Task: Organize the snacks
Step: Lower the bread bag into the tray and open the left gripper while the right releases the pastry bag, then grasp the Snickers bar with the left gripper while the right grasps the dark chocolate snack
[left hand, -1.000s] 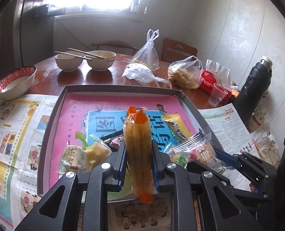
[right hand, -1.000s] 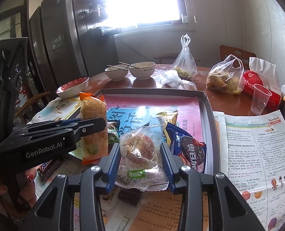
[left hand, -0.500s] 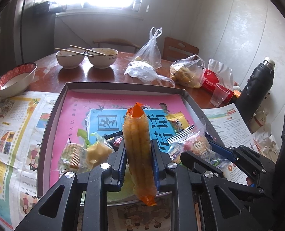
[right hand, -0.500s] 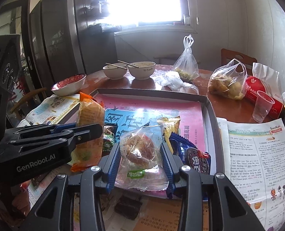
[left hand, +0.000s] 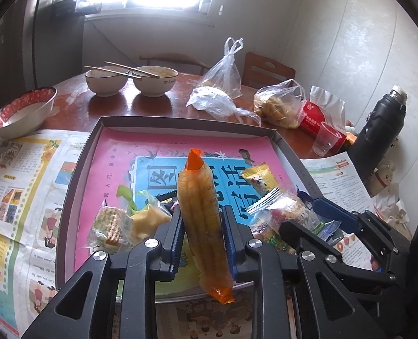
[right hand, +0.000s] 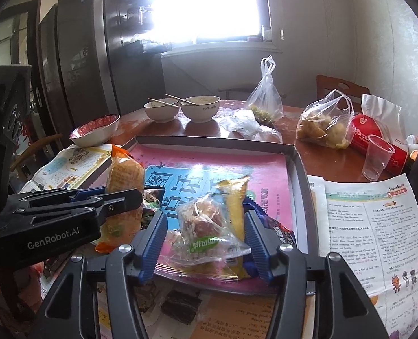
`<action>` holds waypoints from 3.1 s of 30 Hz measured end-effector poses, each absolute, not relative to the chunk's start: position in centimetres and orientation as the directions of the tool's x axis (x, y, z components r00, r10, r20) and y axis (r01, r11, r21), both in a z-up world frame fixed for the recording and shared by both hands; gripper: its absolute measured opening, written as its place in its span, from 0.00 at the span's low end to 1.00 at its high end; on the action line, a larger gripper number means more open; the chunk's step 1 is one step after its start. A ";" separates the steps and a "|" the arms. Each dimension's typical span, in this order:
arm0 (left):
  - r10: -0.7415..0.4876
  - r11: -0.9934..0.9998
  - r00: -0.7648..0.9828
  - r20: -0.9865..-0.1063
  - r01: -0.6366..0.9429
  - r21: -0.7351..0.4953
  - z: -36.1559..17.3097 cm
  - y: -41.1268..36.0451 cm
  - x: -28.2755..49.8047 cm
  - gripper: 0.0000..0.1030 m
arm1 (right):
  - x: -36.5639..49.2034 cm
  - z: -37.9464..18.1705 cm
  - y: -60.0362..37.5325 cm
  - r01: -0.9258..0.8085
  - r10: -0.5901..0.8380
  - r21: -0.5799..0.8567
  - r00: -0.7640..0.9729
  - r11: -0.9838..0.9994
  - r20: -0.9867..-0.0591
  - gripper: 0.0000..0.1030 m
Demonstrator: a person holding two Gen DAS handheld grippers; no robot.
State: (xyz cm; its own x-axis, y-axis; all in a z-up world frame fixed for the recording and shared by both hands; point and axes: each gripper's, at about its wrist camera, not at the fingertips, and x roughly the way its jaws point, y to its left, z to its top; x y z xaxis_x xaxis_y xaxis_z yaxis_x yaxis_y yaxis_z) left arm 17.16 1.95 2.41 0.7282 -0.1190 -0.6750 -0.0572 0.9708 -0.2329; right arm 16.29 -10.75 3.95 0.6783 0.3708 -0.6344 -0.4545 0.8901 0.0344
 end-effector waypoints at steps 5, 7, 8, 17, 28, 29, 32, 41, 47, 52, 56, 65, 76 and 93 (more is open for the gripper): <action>-0.118 0.970 0.725 -0.679 -0.061 -0.235 2.5 2.0 17.0 0.34 | 15.8 4.3 -11.2 -0.448 0.363 0.023 0.691 0.894 -0.625 0.57; -0.114 0.970 0.727 -0.677 -0.065 -0.232 2.5 2.0 17.0 0.37 | 15.6 4.4 -11.5 -0.445 0.364 0.027 0.694 0.895 -0.622 0.57; -0.109 0.971 0.728 -0.677 -0.069 -0.230 2.6 2.1 16.9 0.38 | 15.5 4.5 -11.6 -0.444 0.364 0.029 0.695 0.896 -0.620 0.57; -0.086 0.970 0.741 -0.666 -0.091 -0.227 3.2 2.9 16.5 0.48 | 14.9 5.4 -12.3 -0.437 0.374 0.047 0.704 0.898 -0.604 0.61; -0.083 0.961 0.755 -0.650 -0.113 -0.254 4.0 4.4 15.5 0.53 | 14.5 6.1 -13.0 -0.427 0.380 0.066 0.711 0.902 -0.591 0.69; -0.080 0.961 0.758 -0.648 -0.115 -0.253 4.1 4.4 15.4 0.53 | 14.5 6.1 -13.0 -0.428 0.382 0.066 0.711 0.901 -0.590 0.69; -0.077 0.960 0.762 -0.643 -0.118 -0.254 4.4 4.6 15.1 0.55 | 14.3 6.3 -13.1 -0.426 0.381 0.066 0.716 0.902 -0.586 0.70; -0.073 0.961 0.775 -0.628 -0.113 -0.251 5.3 4.7 14.0 0.59 | 13.7 7.0 -13.4 -0.430 0.395 0.080 0.721 0.899 -0.570 0.72; -0.061 0.962 0.778 -0.625 -0.121 -0.245 5.8 4.9 13.2 0.63 | 13.3 7.4 -13.5 -0.432 0.404 0.092 0.719 0.897 -0.566 0.74; -0.056 0.962 0.771 -0.634 -0.128 -0.240 6.0 5.7 12.2 0.66 | 12.7 7.7 -13.8 -0.431 0.407 0.097 0.722 0.897 -0.560 0.76; -0.047 0.960 0.774 -0.631 -0.139 -0.242 6.3 6.7 11.2 0.67 | 12.3 7.7 -13.8 -0.431 0.407 0.098 0.721 0.897 -0.560 0.77; -0.007 0.962 0.759 -0.651 -0.172 -0.210 6.1 8.8 9.2 0.67 | 11.3 7.3 -13.6 -0.435 0.415 0.112 0.701 0.893 -0.580 0.77; 0.033 0.969 0.712 -0.702 -0.195 -0.153 4.4 9.9 7.9 0.67 | 10.4 6.2 -13.2 -0.447 0.416 0.110 0.677 0.888 -0.607 0.77; 0.048 0.979 0.639 -0.768 -0.183 -0.091 1.5 9.2 7.8 0.67 | 10.8 2.7 -13.0 -0.428 0.400 0.141 0.607 0.893 -0.687 0.77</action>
State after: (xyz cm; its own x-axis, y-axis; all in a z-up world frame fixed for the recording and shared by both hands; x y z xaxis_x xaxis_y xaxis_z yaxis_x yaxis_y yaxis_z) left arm 7.75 9.23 1.51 0.6388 0.0485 -0.7679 -0.1833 0.9789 -0.0907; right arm 10.81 -12.98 2.72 0.6065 0.3996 -0.6874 -0.4285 0.8925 0.1408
